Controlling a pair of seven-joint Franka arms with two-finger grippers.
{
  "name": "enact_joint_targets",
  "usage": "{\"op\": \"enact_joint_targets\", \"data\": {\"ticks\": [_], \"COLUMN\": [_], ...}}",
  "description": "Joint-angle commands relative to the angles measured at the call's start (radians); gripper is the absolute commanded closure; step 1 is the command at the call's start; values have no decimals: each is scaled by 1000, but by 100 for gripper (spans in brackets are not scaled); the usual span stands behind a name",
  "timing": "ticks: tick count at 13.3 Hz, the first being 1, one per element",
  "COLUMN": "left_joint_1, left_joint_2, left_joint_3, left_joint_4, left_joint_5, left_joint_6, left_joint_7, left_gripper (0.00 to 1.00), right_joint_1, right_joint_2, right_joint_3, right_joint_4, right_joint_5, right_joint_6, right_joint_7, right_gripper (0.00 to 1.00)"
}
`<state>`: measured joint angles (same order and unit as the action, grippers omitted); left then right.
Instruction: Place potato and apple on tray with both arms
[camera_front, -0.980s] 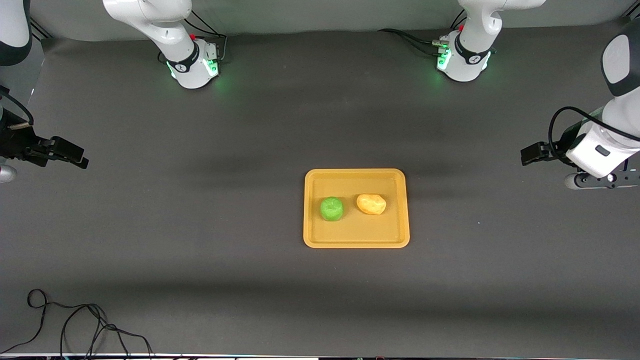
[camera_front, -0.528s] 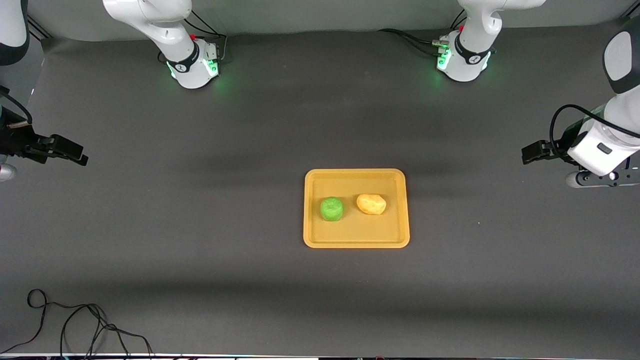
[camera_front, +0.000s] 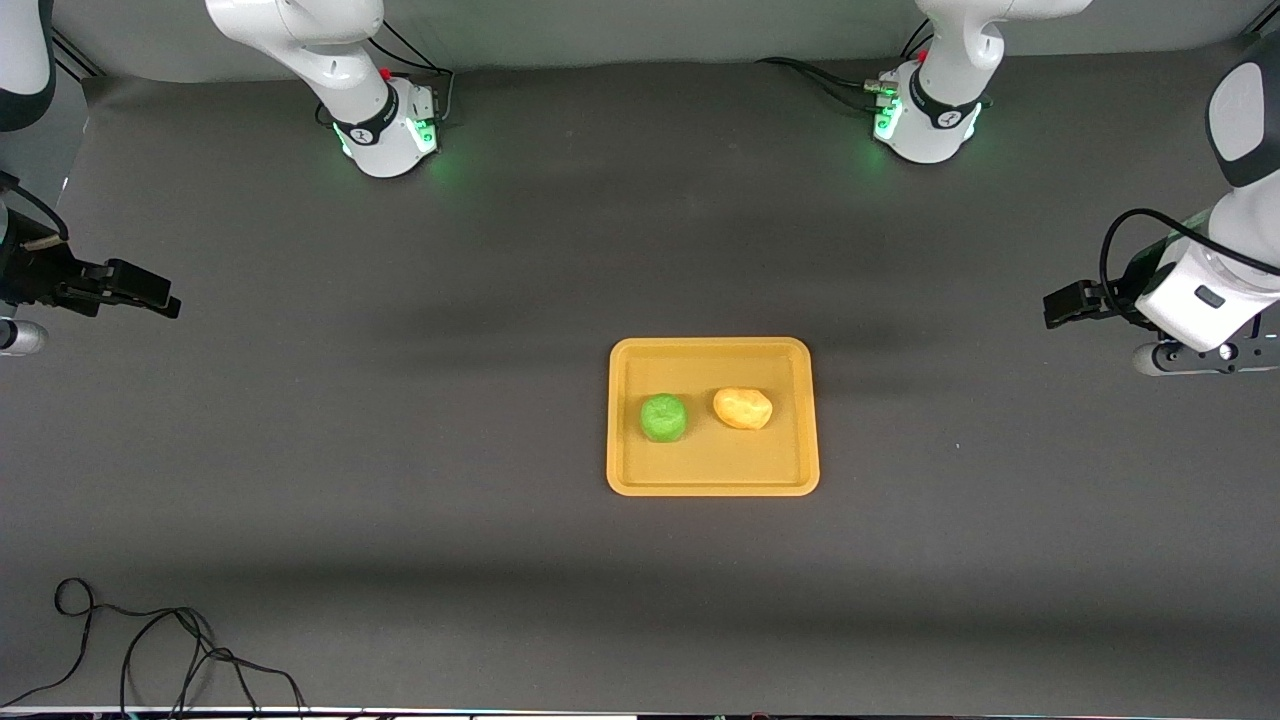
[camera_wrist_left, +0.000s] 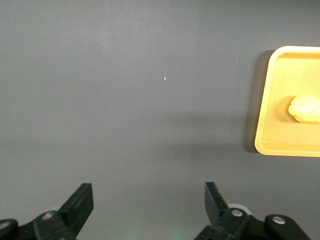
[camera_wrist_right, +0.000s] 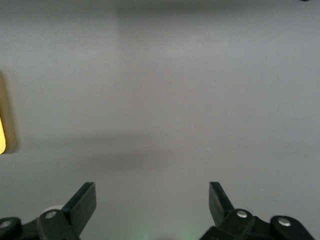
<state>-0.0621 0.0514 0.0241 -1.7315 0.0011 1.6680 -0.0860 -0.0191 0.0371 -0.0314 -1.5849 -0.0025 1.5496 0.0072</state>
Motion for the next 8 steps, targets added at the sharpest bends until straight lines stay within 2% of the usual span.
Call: {"op": "enact_joint_targets", "data": {"ticks": [1, 8], "left_joint_1": [-2, -10], "left_joint_2": [-22, -24], "left_joint_3": [-1, -1], "left_joint_4": [-6, -10], "left_joint_5": [10, 10], "left_joint_6": [-13, -13], "left_joint_7": [-6, -14], "left_gripper": [3, 3], "right_joint_1": [-9, -7], "right_joint_2": [-22, -14], "right_joint_3": [1, 2], "right_joint_4": [-17, -7], "right_joint_5": [13, 15], "right_joint_6": [0, 4], "right_joint_7": [-33, -26], "right_gripper": [0, 0]}}
